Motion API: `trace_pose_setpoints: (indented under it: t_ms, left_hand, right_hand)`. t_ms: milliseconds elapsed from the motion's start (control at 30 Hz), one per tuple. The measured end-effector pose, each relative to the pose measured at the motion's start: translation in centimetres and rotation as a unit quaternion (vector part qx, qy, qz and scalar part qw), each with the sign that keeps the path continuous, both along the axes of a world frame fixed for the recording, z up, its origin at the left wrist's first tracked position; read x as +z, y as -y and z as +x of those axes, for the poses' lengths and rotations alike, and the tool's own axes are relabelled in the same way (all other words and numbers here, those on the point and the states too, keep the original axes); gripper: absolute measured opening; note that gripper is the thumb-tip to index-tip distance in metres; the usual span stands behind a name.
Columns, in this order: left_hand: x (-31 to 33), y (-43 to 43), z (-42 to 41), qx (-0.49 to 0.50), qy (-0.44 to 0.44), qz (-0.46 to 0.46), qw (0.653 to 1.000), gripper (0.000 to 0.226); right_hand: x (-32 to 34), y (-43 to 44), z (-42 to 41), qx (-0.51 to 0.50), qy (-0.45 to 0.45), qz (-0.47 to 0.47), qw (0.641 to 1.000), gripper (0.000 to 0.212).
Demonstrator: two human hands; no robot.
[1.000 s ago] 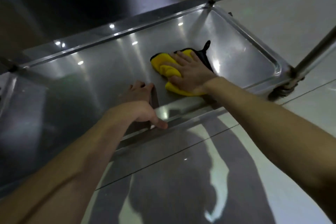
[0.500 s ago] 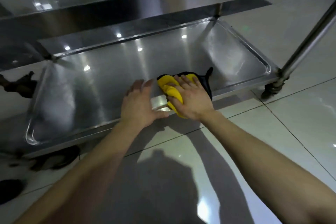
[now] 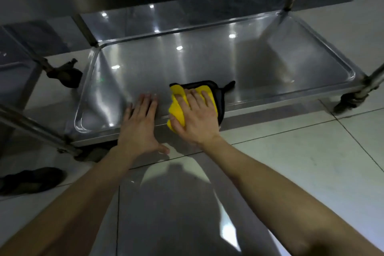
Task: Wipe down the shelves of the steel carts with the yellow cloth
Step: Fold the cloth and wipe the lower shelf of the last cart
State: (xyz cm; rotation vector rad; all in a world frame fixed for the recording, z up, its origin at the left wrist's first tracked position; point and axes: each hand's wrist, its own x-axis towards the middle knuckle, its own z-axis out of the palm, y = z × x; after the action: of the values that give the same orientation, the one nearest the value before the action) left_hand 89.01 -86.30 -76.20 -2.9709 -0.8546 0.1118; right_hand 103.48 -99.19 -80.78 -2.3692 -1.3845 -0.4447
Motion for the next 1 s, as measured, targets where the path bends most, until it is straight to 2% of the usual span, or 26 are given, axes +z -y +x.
trace_pose_setpoints:
  t_ms: [67, 167, 267, 367, 467, 567, 700, 867, 1000]
  left_hand:
    - [-0.1, 0.1, -0.1, 0.003, 0.008, 0.005, 1.0, 0.183]
    - [-0.3, 0.2, -0.1, 0.001, 0.014, 0.017, 1.0, 0.181]
    - [-0.6, 0.1, 0.0, 0.005, 0.01, 0.028, 1.0, 0.178]
    - [-0.7, 0.2, 0.2, 0.003, 0.007, 0.035, 0.999, 0.176]
    - [-1.0, 0.4, 0.4, 0.004, 0.011, 0.04, 0.999, 0.176]
    - [-1.2, 0.3, 0.6, 0.008, 0.016, 0.046, 0.999, 0.176]
    - [-1.3, 0.2, 1.1, 0.012, 0.019, 0.046, 0.999, 0.172]
    - [-1.4, 0.2, 1.1, 0.009, 0.032, 0.044, 0.998, 0.166]
    - [-1.5, 0.2, 1.2, 0.013, 0.016, 0.042, 0.999, 0.168]
  right_hand:
    - [0.0, -1.0, -1.1, 0.069, 0.023, -0.027, 0.997, 0.074]
    - [-0.2, 2.2, 2.3, 0.133, 0.092, -0.075, 0.984, 0.083]
    - [-0.5, 8.7, 9.2, 0.109, 0.149, -0.097, 0.978, 0.086]
    - [-0.1, 14.5, 15.3, 0.072, 0.126, -0.073, 0.987, 0.087]
    - [0.3, 15.9, 17.6, 0.041, 0.063, -0.078, 0.994, 0.087]
    - [1.8, 13.6, 18.8, -0.011, -0.044, -0.116, 0.992, 0.088]
    - [3.7, 8.7, 22.4, -0.048, -0.142, -0.167, 0.974, 0.103]
    - [3.6, -0.7, 26.4, -0.087, -0.164, -0.158, 0.97, 0.103]
    - [4.0, -9.7, 27.2, -0.067, -0.165, -0.182, 0.967, 0.103]
